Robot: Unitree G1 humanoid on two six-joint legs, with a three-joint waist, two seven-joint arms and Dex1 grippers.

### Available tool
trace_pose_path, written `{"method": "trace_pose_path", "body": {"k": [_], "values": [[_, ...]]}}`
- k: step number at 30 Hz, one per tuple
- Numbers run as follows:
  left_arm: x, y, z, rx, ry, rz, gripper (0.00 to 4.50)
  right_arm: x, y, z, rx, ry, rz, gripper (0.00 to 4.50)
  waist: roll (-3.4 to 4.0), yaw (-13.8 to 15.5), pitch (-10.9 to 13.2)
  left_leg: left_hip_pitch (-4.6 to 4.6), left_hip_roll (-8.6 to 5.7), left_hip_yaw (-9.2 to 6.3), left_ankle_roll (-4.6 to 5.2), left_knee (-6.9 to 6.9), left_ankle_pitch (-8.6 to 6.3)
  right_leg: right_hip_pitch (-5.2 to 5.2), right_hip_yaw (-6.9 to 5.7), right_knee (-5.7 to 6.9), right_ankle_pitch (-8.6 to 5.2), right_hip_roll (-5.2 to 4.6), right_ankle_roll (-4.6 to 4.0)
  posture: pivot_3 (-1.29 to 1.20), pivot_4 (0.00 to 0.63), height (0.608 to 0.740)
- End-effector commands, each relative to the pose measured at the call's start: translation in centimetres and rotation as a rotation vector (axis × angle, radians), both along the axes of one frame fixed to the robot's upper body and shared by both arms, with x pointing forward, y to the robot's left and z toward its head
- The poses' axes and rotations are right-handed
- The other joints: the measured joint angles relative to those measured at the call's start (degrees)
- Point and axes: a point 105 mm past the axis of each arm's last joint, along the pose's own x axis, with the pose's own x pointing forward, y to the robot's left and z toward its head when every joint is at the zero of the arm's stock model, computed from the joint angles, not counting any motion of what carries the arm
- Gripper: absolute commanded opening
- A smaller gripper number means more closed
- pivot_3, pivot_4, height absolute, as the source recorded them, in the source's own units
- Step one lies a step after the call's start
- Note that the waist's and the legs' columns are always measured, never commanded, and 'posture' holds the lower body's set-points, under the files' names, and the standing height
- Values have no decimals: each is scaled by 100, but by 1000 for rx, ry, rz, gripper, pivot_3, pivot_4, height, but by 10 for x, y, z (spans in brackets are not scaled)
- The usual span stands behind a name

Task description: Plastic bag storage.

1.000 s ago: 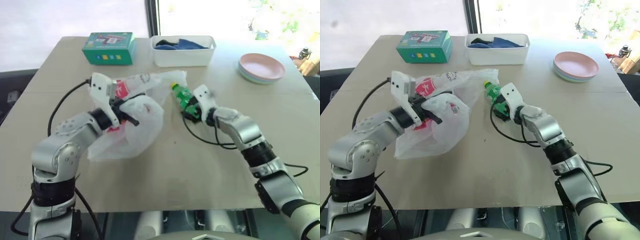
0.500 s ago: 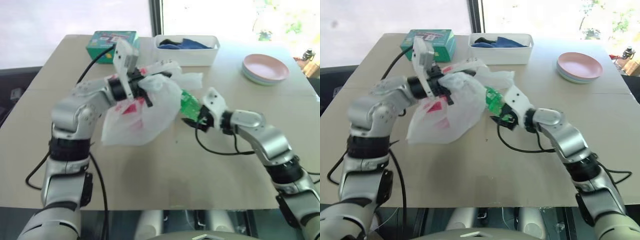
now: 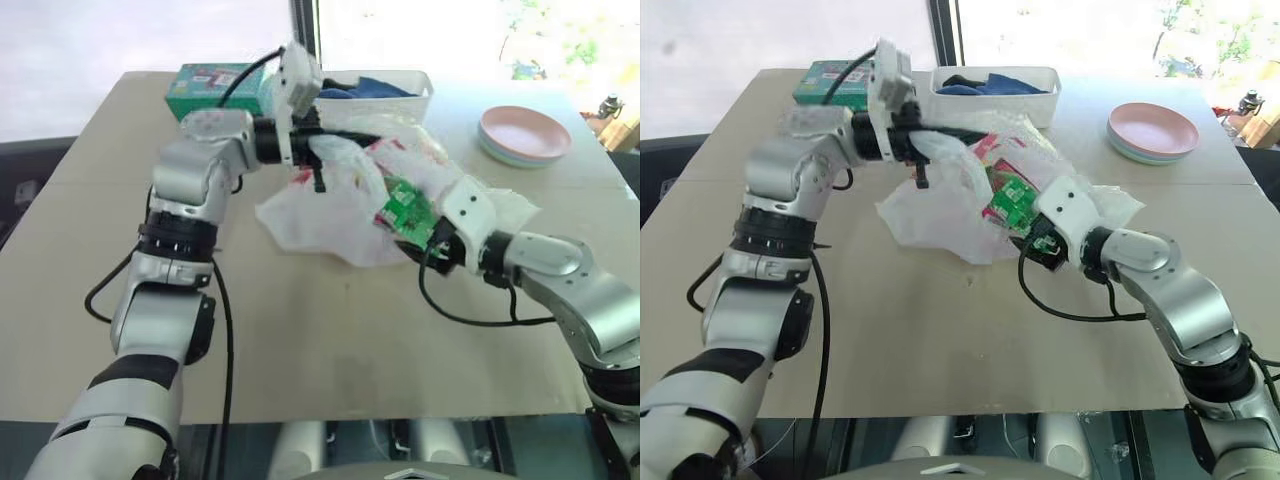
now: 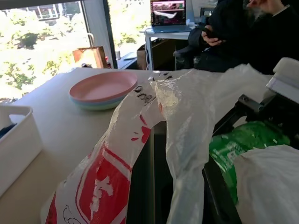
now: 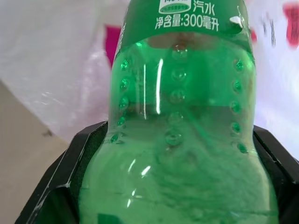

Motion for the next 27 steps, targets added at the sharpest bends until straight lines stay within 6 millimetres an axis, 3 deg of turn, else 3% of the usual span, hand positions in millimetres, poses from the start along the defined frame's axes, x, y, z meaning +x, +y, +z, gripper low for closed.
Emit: {"method": "trace_pose_path", "body": {"k": [1,3,6,11,12,13,15,17,22,27], "values": [[-15,-5,7,-11,-88,-11,0,7,-7,13,31,-50,-95,3197,-1,1,1,-4,-1,-3,0,1,0,-1,-1,0,0,-2,0,0,150,740],[-25,-7,3,-21,-81,-27,0,12,0,10,39,-32,-93,3197,-1,3,2,-11,0,-9,0,2,0,-5,-7,-1,0,-2,0,0,150,740],[-39,-8,5,-72,-65,-23,0,34,18,9,9,-43,-88,3197,0,-40,2,-9,-1,-8,0,5,0,-4,-6,2,1,-2,0,0,150,740],[-42,-5,7,-124,-46,50,0,75,50,7,-8,-87,-58,3197,0,-72,2,11,1,-3,-4,6,3,0,7,21,1,4,-1,0,150,740],[-42,-4,6,-128,-40,66,0,80,53,7,1,-83,-55,4225,1,-67,2,11,1,-3,-4,6,4,0,7,21,0,4,-1,0,150,740],[-41,-1,2,-118,-46,101,0,84,49,12,-3,-125,-91,4465,1,-53,2,10,0,-2,-4,5,3,0,8,20,0,3,-1,0,150,740],[-38,3,-3,-111,-44,153,0,87,43,19,-12,-182,-126,4465,1,-19,2,4,-2,-4,-2,4,2,0,5,11,1,-2,0,0,150,740],[-28,9,-6,-129,-36,238,0,78,33,22,-18,-195,-120,4465,0,-2,2,-5,-6,-8,0,5,1,0,-1,4,1,-6,0,0,150,740],[-11,14,-4,-213,-15,360,0,25,15,45,53,-208,14,4465,0,109,2,-11,-5,-22,0,6,1,2,-18,-2,1,-6,0,0,150,740],[-5,4,4,-288,10,367,0,-28,15,67,136,-186,152,4465,0,64,2,9,1,-14,-2,7,2,10,-9,12,1,1,0,0,150,740]]}}
